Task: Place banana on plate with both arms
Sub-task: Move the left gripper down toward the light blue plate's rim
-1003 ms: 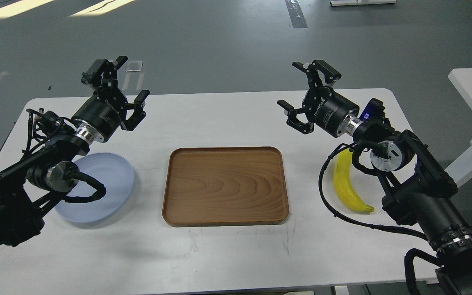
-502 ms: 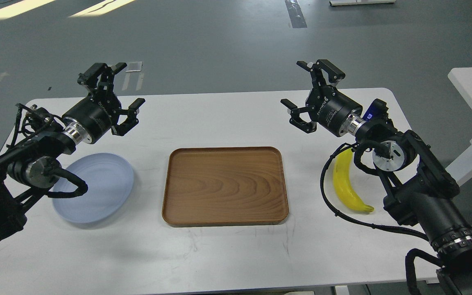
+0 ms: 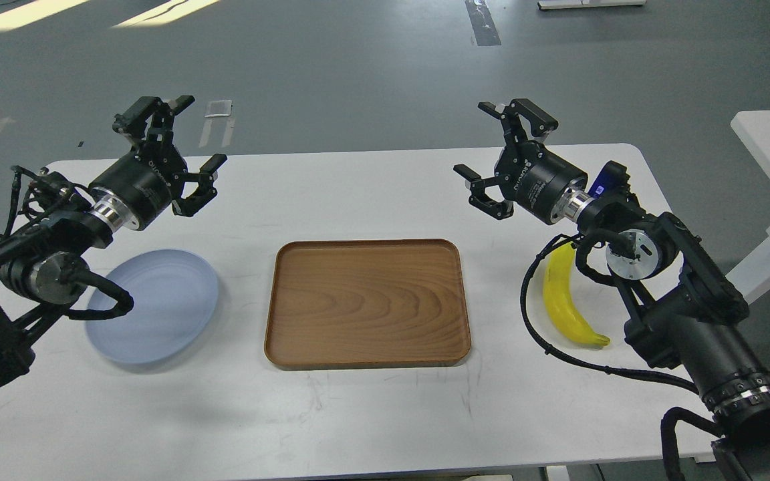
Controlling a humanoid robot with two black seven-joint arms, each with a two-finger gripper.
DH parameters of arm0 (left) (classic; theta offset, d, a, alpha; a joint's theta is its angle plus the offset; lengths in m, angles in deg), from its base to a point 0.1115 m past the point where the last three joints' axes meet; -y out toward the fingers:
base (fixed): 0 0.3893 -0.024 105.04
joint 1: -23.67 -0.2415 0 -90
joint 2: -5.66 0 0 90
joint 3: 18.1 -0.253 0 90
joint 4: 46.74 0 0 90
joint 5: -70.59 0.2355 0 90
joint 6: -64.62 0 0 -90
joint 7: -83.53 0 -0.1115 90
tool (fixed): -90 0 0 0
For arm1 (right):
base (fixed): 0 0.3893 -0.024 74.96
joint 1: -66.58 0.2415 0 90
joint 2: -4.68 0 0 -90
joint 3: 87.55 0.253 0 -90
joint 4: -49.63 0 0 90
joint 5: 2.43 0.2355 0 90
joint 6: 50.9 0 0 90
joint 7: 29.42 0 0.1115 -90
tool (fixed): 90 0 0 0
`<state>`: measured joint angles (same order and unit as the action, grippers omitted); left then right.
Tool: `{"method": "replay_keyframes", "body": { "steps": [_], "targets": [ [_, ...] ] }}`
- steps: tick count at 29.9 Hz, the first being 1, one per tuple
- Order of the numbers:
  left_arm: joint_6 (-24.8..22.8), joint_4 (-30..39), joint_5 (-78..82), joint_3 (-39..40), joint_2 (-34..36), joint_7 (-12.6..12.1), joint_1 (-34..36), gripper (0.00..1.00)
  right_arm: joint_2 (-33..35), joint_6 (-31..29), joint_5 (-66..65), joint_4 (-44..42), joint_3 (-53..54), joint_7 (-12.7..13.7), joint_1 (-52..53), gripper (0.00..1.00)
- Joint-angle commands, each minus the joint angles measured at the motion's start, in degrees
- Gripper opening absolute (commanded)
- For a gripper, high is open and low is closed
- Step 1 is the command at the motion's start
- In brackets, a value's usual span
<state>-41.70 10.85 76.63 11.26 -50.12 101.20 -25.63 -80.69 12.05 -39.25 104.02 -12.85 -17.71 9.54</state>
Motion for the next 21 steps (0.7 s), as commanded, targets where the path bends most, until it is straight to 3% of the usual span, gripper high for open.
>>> {"method": "replay_keyframes", "body": {
  "steps": [1, 21],
  "targets": [
    [0.59, -0.03, 0.29, -0.18, 0.23, 0.17, 0.08, 0.98, 0.03, -0.02, 0.00, 0.01, -0.25, -0.11, 0.00, 1.00],
    [0.50, 0.85, 1.08, -0.97, 1.02, -0.27, 0.34, 0.98, -0.06, -0.11, 0.00, 0.89, -0.69, -0.20, -0.18, 1.00]
  ]
}}
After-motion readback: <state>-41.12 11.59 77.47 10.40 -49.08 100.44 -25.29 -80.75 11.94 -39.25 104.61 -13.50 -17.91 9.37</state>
